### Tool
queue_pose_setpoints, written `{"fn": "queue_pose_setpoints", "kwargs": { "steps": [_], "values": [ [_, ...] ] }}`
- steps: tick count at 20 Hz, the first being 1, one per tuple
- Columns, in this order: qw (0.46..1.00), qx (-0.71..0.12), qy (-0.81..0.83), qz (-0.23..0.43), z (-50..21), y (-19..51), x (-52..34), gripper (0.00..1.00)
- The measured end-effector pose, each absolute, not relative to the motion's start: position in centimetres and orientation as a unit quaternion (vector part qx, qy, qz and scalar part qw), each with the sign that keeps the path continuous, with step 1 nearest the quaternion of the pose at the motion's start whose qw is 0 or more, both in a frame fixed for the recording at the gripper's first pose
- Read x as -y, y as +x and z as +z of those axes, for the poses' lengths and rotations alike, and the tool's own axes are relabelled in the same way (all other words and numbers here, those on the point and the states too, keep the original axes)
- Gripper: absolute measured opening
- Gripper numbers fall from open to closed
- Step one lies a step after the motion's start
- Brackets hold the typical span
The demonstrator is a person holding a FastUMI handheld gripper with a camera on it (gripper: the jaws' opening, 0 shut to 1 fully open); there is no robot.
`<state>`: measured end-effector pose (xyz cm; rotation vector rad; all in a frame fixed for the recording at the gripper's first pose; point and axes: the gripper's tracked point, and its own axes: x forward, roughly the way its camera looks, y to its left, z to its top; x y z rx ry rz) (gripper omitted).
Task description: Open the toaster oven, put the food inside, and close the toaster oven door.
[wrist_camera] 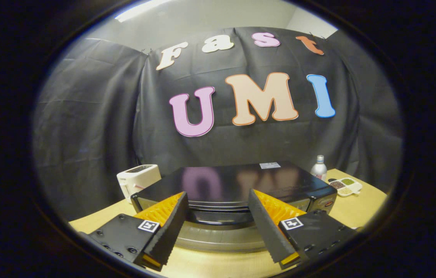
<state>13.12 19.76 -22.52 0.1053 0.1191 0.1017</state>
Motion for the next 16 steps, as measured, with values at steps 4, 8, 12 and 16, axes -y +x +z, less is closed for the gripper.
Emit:
{"fn": "queue_pose_setpoints", "kwargs": {
  "steps": [4, 8, 12, 16],
  "values": [
    [0.996, -0.056, 0.054, 0.052, -22.8, 11.8, -19.9, 0.98],
    [0.996, -0.052, 0.044, 0.059, -22.9, 9.3, -20.0, 0.98],
    [0.996, -0.039, 0.042, 0.063, -23.3, 7.0, -20.0, 0.98],
    [0.997, -0.031, 0.029, 0.064, -24.2, 4.5, -19.9, 0.98]
  ]
}}
